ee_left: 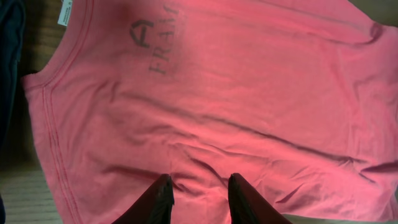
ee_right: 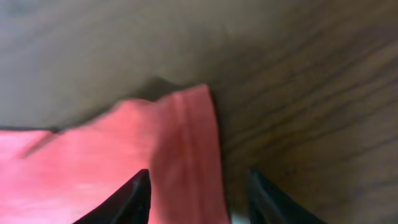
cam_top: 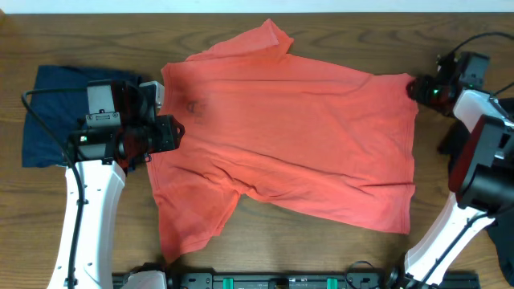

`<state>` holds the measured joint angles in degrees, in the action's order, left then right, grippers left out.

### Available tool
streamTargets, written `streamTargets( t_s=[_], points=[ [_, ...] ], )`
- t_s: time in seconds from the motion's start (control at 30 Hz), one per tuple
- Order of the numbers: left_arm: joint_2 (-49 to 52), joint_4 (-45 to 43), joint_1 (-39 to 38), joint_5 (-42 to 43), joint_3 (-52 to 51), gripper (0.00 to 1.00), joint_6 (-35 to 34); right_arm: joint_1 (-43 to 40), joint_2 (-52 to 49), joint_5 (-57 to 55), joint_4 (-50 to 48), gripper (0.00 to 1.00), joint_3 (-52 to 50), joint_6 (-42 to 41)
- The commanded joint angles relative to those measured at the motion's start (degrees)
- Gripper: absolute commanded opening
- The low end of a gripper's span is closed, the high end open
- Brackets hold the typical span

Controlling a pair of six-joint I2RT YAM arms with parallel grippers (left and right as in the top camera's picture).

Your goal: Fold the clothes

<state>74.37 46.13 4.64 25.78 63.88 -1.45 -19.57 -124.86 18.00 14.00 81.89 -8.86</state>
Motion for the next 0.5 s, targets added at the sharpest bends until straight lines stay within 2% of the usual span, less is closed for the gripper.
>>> streamTargets(
  t_s=[0.0,0.07,0.13,0.27,0.47],
  points=[
    [0.1,0.2,-0.1,0.5,0.1,0.32,0.5,0.5,-2.8,-0.6,0.3,0.34,0.2,0.3],
    [0.1,0.2,-0.1,0.6,0.1,0.32,0.5,0.5,-3.0,0.4,-0.4,0.15,0.2,0.3],
    [0.1,0.2,-0.1,0.6,0.1,0.32,0.5,0.3,-2.9,0.5,-2.3,0.02,0.4,0.1],
    [0.1,0.2,-0.1,0.6,0.1,0.32,0.5,-1.2,-2.9,0.4,-4.9,0.01,3.8,-2.5],
    [0.1,0.1,-0.1,0.6,0.1,0.32,0.5,-3.9,-2.9,0.5,-3.7,0.01,15.3,-3.2]
  ],
)
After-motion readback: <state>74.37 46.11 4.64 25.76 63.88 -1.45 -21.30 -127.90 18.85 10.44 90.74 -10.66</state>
